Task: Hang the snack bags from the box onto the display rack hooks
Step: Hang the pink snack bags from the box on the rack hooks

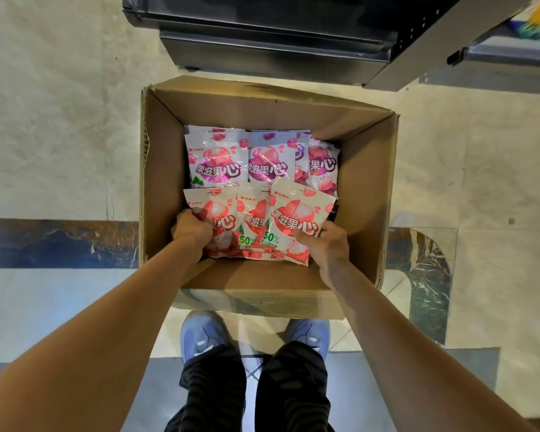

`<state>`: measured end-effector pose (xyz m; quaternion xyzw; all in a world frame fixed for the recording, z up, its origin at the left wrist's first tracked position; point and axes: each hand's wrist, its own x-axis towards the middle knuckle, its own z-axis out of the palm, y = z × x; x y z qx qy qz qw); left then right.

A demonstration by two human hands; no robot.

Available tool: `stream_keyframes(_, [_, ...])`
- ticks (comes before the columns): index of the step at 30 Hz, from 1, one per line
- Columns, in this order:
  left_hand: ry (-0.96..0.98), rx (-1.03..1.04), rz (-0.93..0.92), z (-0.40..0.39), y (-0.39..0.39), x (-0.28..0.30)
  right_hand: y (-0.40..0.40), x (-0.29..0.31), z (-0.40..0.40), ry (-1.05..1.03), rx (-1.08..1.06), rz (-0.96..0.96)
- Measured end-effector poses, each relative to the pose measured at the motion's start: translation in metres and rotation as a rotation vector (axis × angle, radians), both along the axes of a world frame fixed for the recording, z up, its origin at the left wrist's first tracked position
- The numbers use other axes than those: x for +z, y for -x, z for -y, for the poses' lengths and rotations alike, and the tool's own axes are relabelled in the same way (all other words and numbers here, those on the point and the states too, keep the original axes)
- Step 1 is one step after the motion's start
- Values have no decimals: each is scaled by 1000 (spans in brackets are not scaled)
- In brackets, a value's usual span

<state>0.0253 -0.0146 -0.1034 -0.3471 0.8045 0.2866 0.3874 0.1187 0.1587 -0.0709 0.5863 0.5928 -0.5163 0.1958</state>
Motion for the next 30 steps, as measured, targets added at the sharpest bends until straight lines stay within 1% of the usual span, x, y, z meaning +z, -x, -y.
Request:
stream_keyframes(4, [86,-99,-179,-6,-8,14,-3,3,-1,79,-53,-87])
stream_keyframes(7, [114,-218,-335,-16,-19,23,-5,7,-3,205,-118,-158])
stream_keyframes(8, [73,-228,-344,-18,-20,24,-5,8,-4,262,-138,-175])
stream_keyframes(10, [-67,-170,-267,-22,-19,25,-4,10,-4,359,-174,-191])
stream_keyframes(11, [-106,-152,-225,-22,-17,25,-3,11,-4,376,-182,-196])
stream_keyframes(14, [-106,-196,-197,-19,-8,34,2,16,-3,340,-161,-205])
stream_keyframes(16, [-108,-269,-259,-16,0,50,7,27,-7,353,-195,-181])
stream_keyframes(19, [-163,-298,-393,-10,14,88,15,57,-16,412,-264,-178])
stream_keyframes(23, [-369,-174,-409,-9,37,160,28,120,-25,435,-207,-283])
stream_keyframes(25, [-464,-131,-385,-15,48,203,39,162,-29,441,-161,-362])
stream_keyframes(30, [-625,-46,-434,-26,73,326,78,288,-37,392,-117,-503])
